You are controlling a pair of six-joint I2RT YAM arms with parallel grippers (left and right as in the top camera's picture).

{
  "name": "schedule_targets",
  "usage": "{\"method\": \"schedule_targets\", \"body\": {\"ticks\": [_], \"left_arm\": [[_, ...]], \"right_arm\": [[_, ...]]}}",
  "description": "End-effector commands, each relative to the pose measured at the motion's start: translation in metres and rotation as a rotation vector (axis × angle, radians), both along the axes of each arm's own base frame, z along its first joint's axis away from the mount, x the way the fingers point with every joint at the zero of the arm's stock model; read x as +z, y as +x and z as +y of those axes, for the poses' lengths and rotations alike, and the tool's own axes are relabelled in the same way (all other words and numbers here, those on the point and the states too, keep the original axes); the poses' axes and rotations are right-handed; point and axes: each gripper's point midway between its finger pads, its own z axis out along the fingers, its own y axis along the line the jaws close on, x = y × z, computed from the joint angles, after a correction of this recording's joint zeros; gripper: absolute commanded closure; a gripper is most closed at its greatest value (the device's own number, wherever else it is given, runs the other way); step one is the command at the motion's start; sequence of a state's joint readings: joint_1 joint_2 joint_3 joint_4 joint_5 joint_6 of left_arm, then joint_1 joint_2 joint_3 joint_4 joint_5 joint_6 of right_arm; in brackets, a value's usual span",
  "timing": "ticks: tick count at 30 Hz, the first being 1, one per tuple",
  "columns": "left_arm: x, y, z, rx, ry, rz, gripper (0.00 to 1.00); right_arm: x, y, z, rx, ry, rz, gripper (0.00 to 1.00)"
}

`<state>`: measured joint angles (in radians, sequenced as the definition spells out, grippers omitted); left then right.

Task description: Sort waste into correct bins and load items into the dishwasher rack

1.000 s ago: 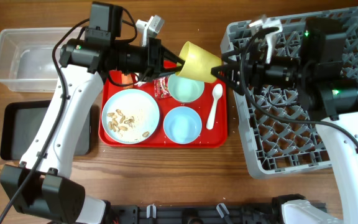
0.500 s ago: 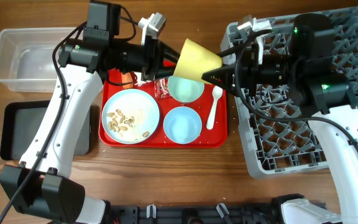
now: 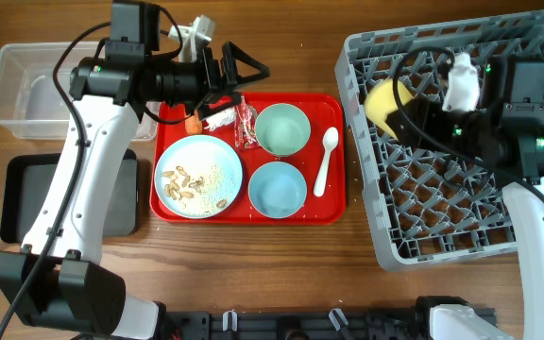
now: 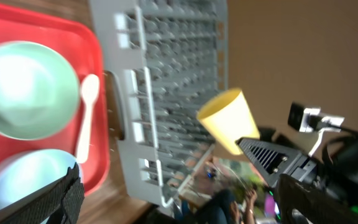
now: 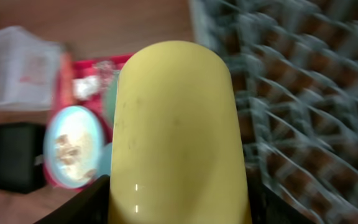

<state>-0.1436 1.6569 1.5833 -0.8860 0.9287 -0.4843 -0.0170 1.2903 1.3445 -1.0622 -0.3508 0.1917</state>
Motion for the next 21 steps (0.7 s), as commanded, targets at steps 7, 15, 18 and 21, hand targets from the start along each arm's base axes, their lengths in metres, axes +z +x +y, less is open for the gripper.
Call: {"method": "schedule_targets", "body": {"ticks": [7,15,18,21], "left_arm": [[-0.014,-0.003,0.011,0.034,0.081,0.034,0.0],[-0.02,-0.007,0.014,0.027,0.115,0.036,0.0],[-0.021,-0.009,0.014,0.026,0.118,0.048,0.0],[-0.021,-0.009,0.015,0.026,0.118,0.048,0.0]], "right_arm": [[-0.076,-0.024,-0.052,-0.274,-0.223,0.411,0.45],[-0.119,-0.017,-0.031,-0.171,-0.142,0.568,0.48],[-0.12,-0.016,-0.031,-0.171,-0.142,0.567,0.21],[-0.111,-0.01,-0.031,-0.137,-0.151,0.515,0.21]]}}
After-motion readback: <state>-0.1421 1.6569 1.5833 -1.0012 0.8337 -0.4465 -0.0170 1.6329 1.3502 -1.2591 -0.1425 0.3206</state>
